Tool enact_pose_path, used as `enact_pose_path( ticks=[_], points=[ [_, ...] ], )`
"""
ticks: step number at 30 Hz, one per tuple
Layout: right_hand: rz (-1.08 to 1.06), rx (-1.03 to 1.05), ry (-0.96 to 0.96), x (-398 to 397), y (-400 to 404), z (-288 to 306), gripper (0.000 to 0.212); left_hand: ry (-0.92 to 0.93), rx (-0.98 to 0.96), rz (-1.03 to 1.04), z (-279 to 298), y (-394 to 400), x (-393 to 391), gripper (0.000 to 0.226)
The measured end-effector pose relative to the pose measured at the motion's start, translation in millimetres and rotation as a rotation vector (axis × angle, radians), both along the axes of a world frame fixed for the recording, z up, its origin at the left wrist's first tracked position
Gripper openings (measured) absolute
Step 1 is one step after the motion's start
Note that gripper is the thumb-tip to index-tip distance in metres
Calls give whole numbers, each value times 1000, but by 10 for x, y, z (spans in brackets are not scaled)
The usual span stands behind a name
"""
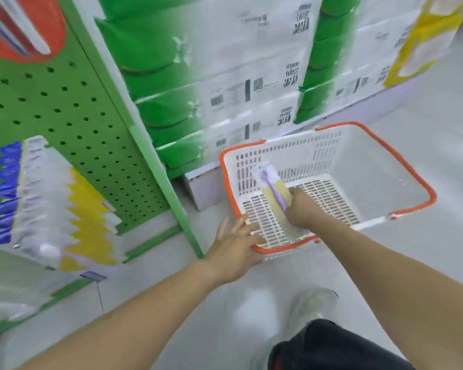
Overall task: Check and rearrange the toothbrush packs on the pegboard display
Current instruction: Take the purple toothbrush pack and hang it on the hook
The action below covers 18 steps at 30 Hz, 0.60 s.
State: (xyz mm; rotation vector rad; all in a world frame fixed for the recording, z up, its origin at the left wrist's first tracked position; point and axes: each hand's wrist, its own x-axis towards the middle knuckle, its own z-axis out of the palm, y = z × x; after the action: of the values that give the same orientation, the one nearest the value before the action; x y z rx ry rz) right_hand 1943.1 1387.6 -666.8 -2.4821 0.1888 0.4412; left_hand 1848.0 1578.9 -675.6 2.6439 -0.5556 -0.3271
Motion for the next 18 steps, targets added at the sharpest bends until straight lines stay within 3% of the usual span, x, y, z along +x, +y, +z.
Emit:
enact_pose_path(
  ticks=[5, 8, 10, 12, 14, 18],
  points=[
    [129, -122, 254, 354, 221, -418, 33, -300, -5, -78, -418, 72, 94, 28],
    [263, -315, 349, 476, 316, -625, 43, -386, -30, -79, -459, 68, 112, 19],
    [304, -357, 379, 528, 380, -703, 34, -387, -30, -124, -444, 95, 153, 20],
    [251, -331, 378, 548, 444, -709, 7, -338, -54, -150, -387, 113, 170, 22],
    [240, -339, 406, 570, 528, -668, 18, -321, -79, -163, -350, 117, 161, 25],
    [247, -194, 496, 589, 581, -483, 14, -269, -98, -162, -328, 109, 55, 31]
  ],
)
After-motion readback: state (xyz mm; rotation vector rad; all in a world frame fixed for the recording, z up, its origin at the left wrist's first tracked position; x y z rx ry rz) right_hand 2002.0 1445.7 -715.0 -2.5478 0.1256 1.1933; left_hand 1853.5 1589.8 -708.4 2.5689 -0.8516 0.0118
